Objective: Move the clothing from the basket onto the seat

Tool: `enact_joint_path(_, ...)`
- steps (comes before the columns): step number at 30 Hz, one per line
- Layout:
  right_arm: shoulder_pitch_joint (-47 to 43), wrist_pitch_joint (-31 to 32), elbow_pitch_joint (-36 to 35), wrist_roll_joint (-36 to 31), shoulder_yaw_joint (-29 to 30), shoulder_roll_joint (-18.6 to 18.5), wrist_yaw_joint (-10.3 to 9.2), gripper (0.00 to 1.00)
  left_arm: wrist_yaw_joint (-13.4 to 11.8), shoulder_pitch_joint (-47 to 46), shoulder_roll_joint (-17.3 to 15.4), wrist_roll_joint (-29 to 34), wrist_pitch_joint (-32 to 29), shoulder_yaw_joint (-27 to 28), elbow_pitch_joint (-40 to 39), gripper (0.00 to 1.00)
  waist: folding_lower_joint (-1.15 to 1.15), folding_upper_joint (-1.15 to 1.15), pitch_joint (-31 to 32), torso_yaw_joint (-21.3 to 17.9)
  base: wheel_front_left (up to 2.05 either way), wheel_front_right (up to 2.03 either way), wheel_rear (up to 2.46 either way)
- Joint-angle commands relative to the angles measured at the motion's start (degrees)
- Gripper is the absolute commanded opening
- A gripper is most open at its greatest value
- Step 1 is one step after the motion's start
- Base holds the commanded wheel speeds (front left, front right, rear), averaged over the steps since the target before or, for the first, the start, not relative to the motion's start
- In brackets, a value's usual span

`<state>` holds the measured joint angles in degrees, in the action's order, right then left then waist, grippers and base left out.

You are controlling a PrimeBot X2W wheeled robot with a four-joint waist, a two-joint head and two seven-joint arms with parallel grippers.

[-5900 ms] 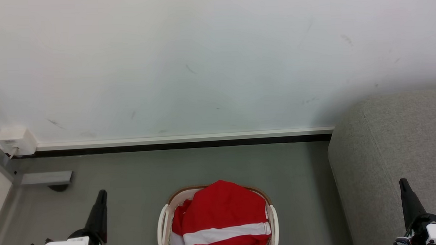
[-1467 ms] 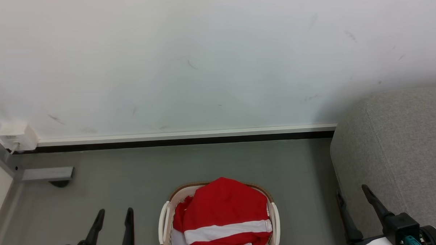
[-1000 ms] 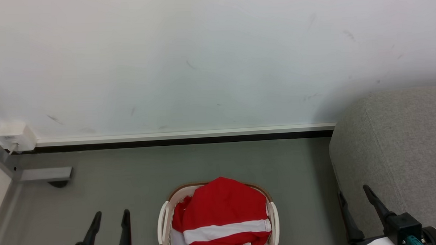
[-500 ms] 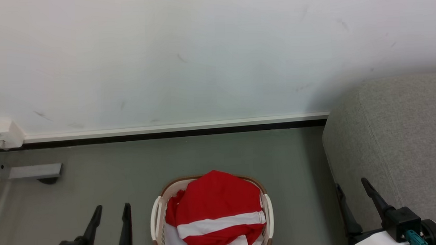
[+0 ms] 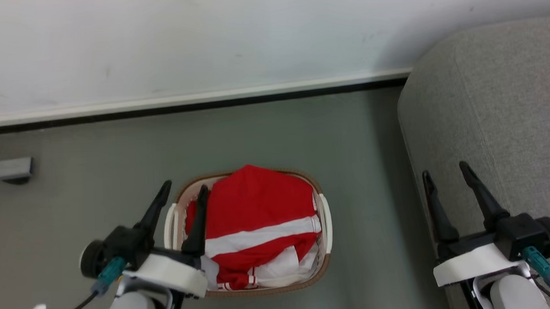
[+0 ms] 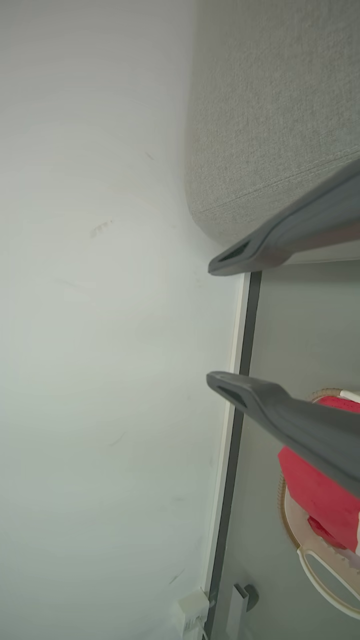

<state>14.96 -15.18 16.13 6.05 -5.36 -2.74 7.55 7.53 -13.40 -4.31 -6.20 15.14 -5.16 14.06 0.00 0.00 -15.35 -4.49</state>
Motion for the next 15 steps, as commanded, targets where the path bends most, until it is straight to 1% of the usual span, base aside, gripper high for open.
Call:
enact_joint_path(1,1.8,0.0,-1.1,-0.6,-0.1,-0.3,-0.12,1.00,-0.1,-2.7,-0.7,0.3,0.0,-1.1,0.8,1.00,0.00,0.00,-6.4,-1.5,0.00,0.00,0.00)
enact_joint_path(4,4.3,0.0,-4.0,-1.0,-0.1,-0.3,-0.12,1.00,-0.1,-8.6,-1.5,0.7,0.0,-4.0,3.5,1.00,0.00,0.00,-11.9,-2.1,0.00,0.00,0.00)
enact_joint_path(8,7.4,0.0,-8.6,-1.9,0.3,-0.3,-0.12,1.00,-0.1,-17.1,-2.1,1.0,0.0,-7.7,9.5,1.00,0.00,0.00,-19.5,-2.5,0.00,0.00,0.00)
enact_joint_path(15,10.7,0.0,-16.1,-3.3,1.5,-0.2,-0.12,1.00,-0.4,-30.3,-1.6,2.9,0.0,-10.6,25.9,1.00,0.00,0.00,-29.5,-3.0,0.00,0.00,0.00)
